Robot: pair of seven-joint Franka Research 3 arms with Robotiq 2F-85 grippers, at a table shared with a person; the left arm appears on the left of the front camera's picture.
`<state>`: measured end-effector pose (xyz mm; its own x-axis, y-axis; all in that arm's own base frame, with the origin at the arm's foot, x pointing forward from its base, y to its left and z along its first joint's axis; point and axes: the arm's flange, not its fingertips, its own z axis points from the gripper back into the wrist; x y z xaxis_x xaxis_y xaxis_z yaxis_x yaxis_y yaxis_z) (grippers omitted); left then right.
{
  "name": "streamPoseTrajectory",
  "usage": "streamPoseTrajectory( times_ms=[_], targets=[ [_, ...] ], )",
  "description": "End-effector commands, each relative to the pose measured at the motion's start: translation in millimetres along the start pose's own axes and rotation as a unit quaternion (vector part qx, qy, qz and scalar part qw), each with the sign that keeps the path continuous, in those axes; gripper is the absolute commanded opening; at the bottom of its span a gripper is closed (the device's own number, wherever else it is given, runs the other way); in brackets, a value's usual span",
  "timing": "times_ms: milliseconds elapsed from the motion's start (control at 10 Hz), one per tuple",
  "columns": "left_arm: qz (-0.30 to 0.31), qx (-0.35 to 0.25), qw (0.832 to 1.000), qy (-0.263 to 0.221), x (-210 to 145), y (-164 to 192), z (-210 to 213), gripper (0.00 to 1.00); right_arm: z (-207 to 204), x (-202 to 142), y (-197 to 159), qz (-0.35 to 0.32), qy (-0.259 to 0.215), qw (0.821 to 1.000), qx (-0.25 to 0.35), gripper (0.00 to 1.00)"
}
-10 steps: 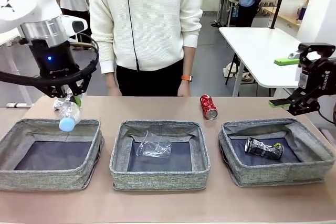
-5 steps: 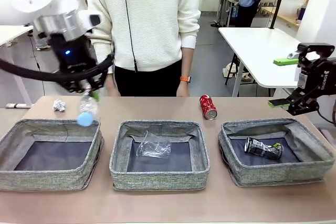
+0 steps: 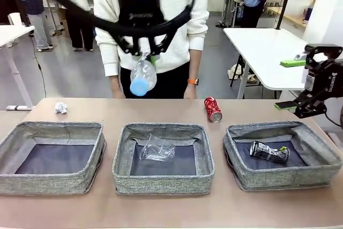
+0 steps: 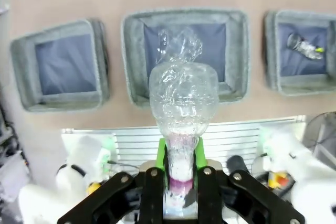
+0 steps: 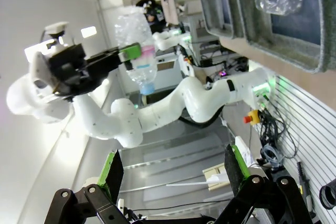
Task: Sort the waste into the appropriate baskets.
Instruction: Pick up the waste item pointed out by the person.
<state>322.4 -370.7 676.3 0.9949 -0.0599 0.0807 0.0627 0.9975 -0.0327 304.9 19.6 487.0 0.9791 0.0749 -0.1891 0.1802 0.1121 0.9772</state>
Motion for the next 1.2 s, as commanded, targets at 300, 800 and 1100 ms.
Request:
streamPoseTrajectory(
  times_ms=[300,800,1100],
  targets=[
    [-0.014,0.004,1.0,-0.015,14.3,-30.6,63.6,0.22,-0.6,0.5,2.9,0.007,0.001,1.0,0.008,1.0],
    [0.025,-0.012,1.0,-0.01,29.9,-18.7,99.7,0.22,-0.6,0.5,2.9,0.007,0.001,1.0,0.008,1.0],
    [-0.011,-0.023,1.0,-0.019,23.4,-15.4,91.0,0.22,-0.6,0.5,2.9,0.007,0.001,1.0,0.008,1.0]
  ],
)
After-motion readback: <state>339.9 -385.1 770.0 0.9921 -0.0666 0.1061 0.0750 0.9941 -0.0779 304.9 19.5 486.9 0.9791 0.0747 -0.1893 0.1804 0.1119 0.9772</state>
